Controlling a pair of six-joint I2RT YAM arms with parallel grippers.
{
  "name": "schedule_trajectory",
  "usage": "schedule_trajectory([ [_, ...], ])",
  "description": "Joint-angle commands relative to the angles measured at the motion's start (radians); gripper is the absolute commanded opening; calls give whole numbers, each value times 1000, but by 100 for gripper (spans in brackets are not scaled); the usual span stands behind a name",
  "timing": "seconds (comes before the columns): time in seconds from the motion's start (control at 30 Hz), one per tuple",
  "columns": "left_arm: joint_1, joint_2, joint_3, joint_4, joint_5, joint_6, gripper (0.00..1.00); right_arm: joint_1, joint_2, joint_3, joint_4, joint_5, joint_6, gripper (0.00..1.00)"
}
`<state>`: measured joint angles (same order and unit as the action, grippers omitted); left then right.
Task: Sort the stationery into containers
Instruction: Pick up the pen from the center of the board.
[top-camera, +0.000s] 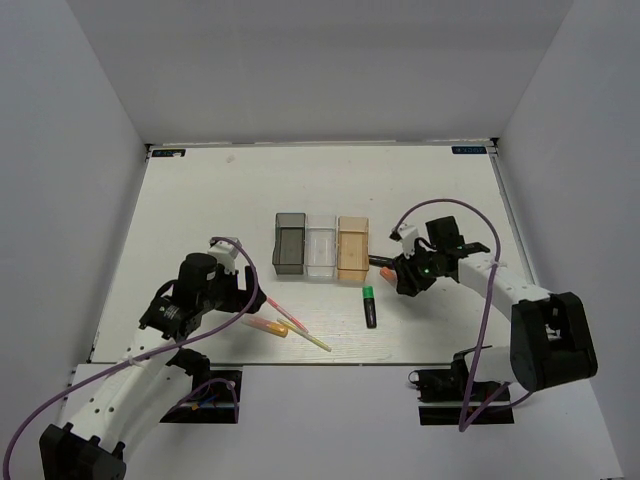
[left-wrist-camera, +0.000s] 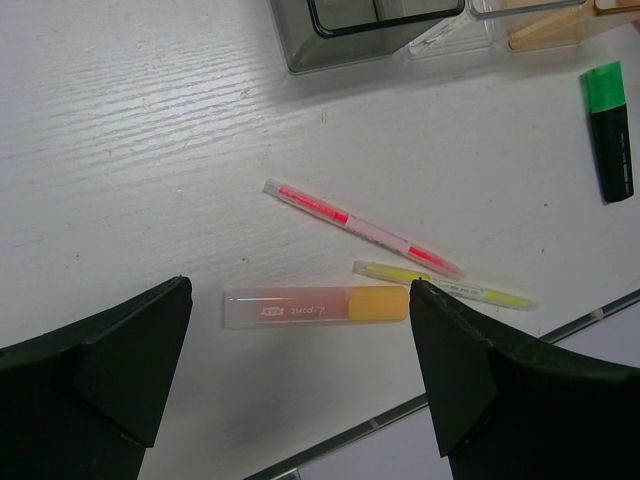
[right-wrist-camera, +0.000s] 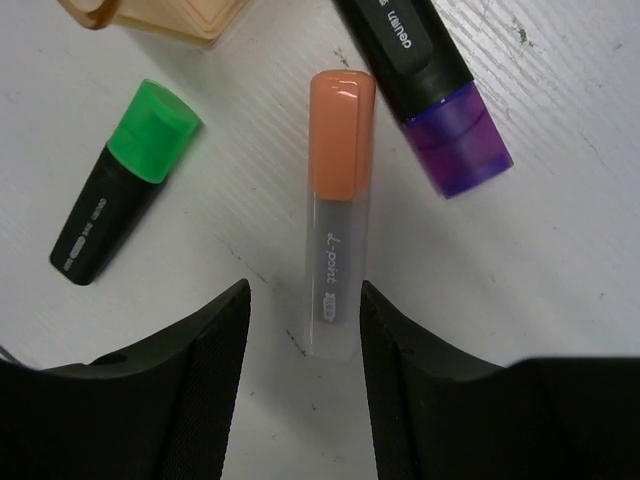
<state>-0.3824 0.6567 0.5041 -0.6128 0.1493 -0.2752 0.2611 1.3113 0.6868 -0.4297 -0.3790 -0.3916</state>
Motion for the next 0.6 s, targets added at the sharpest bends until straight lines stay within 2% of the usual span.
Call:
schedule_trajectory([
  [0.0, 4, 0, 34, -1, 1, 4, 100, 52, 34, 40, 75, 106, -1, 51],
  [0.27, 4, -6, 36, -2, 3, 5, 100, 125, 85, 26, 115, 252, -24, 51],
  [0.57, 2, -20, 37, -2, 6, 2, 100, 139, 135, 45, -15, 232, -58, 35],
])
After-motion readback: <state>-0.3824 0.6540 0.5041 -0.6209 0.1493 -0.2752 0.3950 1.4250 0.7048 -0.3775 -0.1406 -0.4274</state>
